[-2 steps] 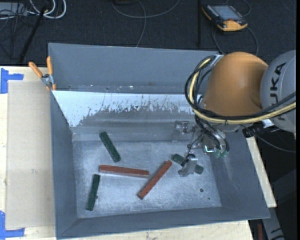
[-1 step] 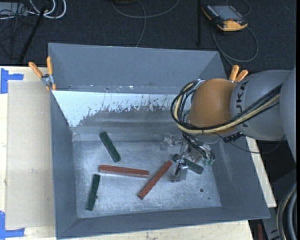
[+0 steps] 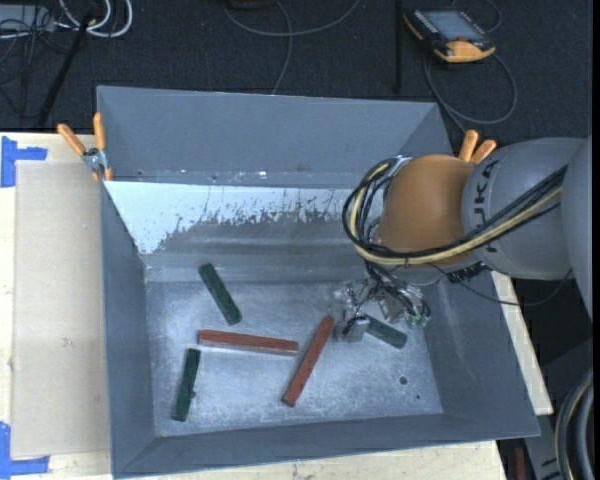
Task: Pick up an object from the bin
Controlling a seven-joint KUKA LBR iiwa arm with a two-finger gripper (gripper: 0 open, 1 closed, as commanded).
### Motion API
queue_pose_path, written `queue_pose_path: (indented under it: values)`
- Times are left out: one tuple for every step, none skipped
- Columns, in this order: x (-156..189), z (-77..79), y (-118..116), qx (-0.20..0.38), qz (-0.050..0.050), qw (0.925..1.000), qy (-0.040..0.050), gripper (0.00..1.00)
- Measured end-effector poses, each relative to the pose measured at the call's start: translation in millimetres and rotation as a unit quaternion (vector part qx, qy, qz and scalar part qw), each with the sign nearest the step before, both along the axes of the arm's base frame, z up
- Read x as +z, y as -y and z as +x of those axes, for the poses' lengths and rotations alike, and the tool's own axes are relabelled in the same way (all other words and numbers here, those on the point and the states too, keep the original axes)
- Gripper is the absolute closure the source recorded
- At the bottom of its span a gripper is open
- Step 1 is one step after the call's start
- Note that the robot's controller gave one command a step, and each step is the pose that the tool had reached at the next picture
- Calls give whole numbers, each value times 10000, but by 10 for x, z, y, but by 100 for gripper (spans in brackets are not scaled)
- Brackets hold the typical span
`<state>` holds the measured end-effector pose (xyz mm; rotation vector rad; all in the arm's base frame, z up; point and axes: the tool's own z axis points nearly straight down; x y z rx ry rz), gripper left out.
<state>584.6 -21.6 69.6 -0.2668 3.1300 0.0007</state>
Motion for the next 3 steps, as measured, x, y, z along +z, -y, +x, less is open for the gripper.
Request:
queue_pose_path:
  values:
    - [-1,0,-1,-4,2,10000,0,0]
    - [1,38,836,1187,-11,9929,5,0]
    - [5,41,818,1183,2,9930,4,100]
